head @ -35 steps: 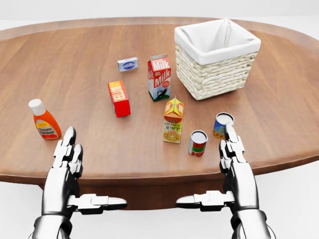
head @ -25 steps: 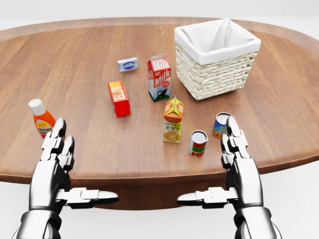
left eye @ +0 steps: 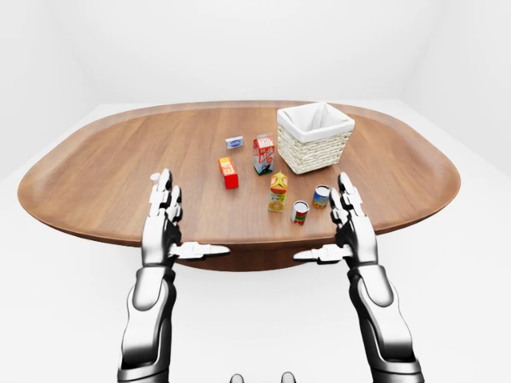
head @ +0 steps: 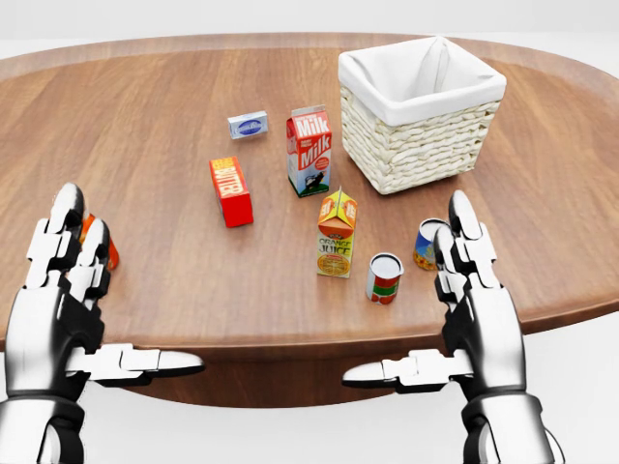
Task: Pick up the orange juice, and put it in the basket.
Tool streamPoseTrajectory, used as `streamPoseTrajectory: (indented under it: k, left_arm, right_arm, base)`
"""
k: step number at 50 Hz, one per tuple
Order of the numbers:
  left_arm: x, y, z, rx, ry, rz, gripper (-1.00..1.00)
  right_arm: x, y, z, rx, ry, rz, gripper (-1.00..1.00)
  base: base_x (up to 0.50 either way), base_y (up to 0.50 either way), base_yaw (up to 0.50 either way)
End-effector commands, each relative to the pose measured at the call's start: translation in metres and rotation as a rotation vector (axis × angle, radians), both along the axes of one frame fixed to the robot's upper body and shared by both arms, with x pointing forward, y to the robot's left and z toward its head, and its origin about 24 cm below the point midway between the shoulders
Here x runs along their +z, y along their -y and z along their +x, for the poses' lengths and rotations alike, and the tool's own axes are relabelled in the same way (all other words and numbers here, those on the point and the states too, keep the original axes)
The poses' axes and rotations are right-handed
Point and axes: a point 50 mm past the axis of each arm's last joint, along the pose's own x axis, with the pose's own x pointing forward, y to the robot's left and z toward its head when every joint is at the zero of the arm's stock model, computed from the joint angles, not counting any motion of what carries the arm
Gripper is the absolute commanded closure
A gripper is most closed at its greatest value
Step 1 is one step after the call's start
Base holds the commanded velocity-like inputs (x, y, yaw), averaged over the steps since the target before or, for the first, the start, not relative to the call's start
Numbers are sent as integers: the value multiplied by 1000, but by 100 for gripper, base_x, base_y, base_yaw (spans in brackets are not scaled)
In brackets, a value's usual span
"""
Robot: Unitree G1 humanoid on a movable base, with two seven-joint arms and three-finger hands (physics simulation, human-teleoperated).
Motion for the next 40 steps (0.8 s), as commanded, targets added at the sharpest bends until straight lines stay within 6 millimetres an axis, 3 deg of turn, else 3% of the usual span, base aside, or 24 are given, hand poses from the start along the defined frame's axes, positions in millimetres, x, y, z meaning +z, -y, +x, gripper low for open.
streamPoseTrajectory:
  k: [1, 6, 16, 27, 40]
  left_arm:
    - [37, -9, -13, -3, 163, 13, -100]
    - [54, -6, -23, -51, 233, 109, -100]
    - [90, -39, -29, 12, 388, 121, -100]
    - [94, -55, -38, 11, 387, 184, -100]
    - [106, -73, -46, 76, 451, 133, -100]
  right_arm:
    - [23, -1, -4, -2, 99, 5, -100]
    - [29, -3, -7, 3, 128, 2, -100]
    - [43, -7, -11, 9, 189, -1, -100]
    - [70, -11, -22, 11, 319, -14, -100]
    - [98, -20, -38, 37, 460, -50, -100]
  base:
    - [0, 0, 0]
    - [0, 0, 0]
    - [0, 0, 0]
    - [0, 0, 0]
    - [0, 0, 0]
